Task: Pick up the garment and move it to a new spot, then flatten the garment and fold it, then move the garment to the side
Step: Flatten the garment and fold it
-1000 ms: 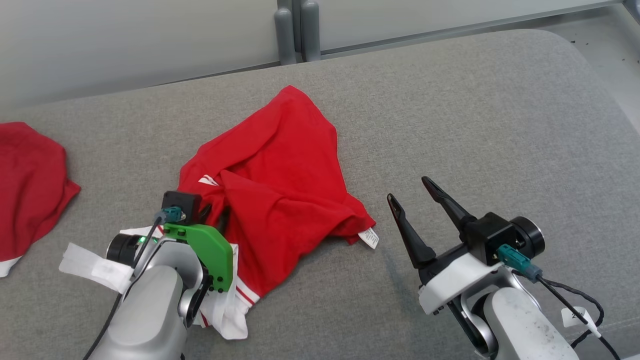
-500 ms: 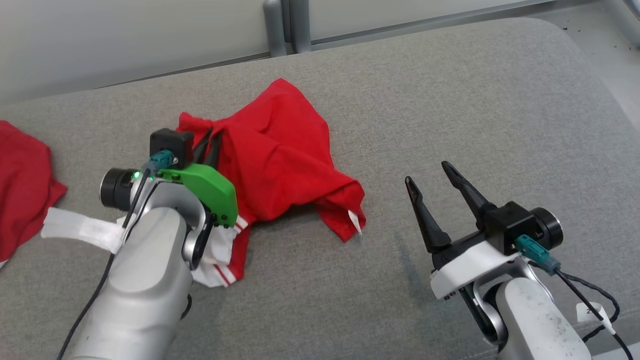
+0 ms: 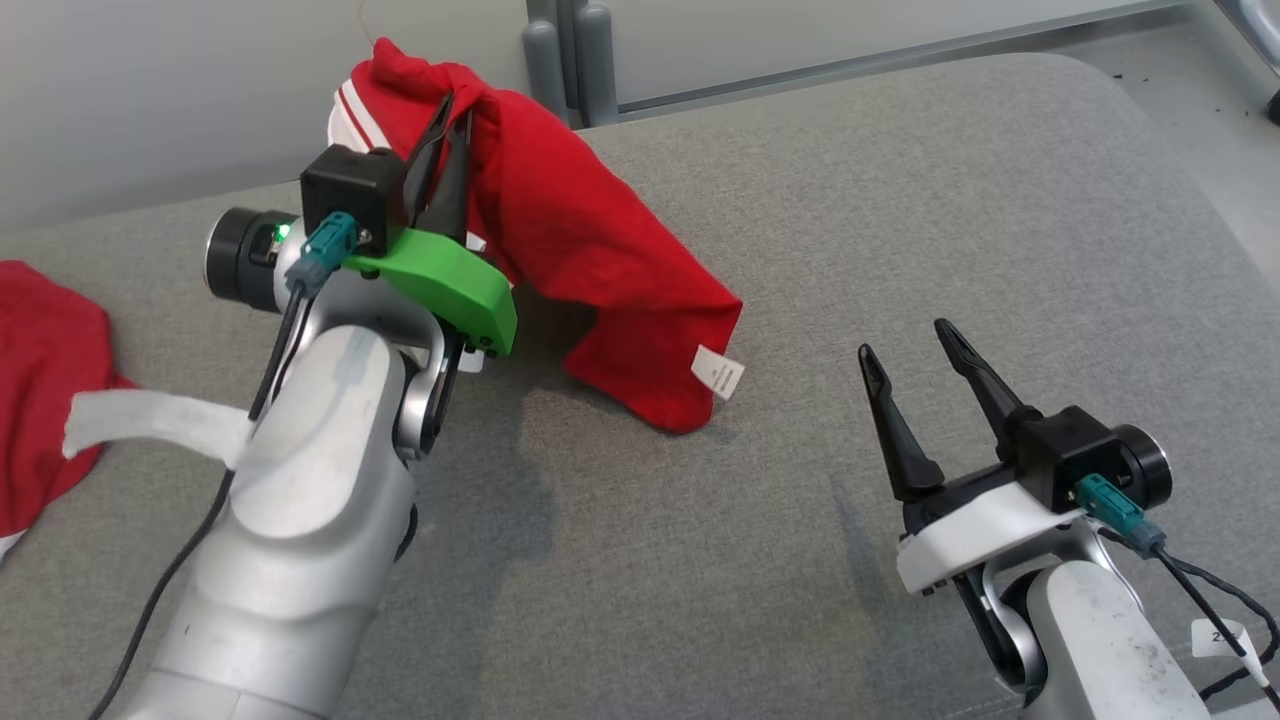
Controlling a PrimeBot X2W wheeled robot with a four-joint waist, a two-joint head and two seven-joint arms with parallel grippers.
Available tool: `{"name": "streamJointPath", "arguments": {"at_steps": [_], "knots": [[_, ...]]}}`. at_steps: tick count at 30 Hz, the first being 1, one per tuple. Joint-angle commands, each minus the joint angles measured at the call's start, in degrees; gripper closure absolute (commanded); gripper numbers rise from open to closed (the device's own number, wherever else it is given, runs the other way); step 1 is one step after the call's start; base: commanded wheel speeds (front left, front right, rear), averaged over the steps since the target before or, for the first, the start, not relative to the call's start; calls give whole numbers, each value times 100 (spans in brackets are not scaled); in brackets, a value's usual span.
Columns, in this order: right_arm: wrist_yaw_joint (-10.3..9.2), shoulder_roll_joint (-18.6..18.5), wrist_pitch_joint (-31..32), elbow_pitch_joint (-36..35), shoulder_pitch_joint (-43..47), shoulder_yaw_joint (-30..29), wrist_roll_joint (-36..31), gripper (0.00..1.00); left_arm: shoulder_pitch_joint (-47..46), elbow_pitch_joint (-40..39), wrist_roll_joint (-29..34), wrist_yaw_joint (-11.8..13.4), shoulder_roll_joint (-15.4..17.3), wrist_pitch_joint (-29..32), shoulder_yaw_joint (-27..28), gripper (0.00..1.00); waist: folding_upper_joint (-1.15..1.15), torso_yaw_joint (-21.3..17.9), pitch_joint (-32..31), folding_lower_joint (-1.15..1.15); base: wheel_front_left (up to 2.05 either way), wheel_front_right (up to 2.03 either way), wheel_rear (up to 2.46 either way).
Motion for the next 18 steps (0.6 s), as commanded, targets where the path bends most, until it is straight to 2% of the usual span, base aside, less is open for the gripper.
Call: {"name": "streamJointPath", "arguments": {"at_steps": [1, 11, 15, 18], "knots": [[0, -5, -11, -38, 110, -55, -42, 0, 190, -133, 13, 71, 61, 1, 10, 100, 18, 90, -69, 0, 0, 0, 0], [0, 41, 67, -209, 339, -245, -82, 0, 1771, -1648, -243, 589, 237, 543, 46, 100, 18, 443, -188, 0, 0, 0, 0], [0, 60, 98, -169, 307, -118, -34, 0, 2237, -1495, -428, 798, 367, 731, 225, 100, 18, 474, -181, 0, 0, 0, 0], [0, 85, 96, -117, 217, -6, -5, 0, 2380, -1022, -550, 822, 431, 775, 333, 100, 18, 449, -148, 0, 0, 0, 0]]}}
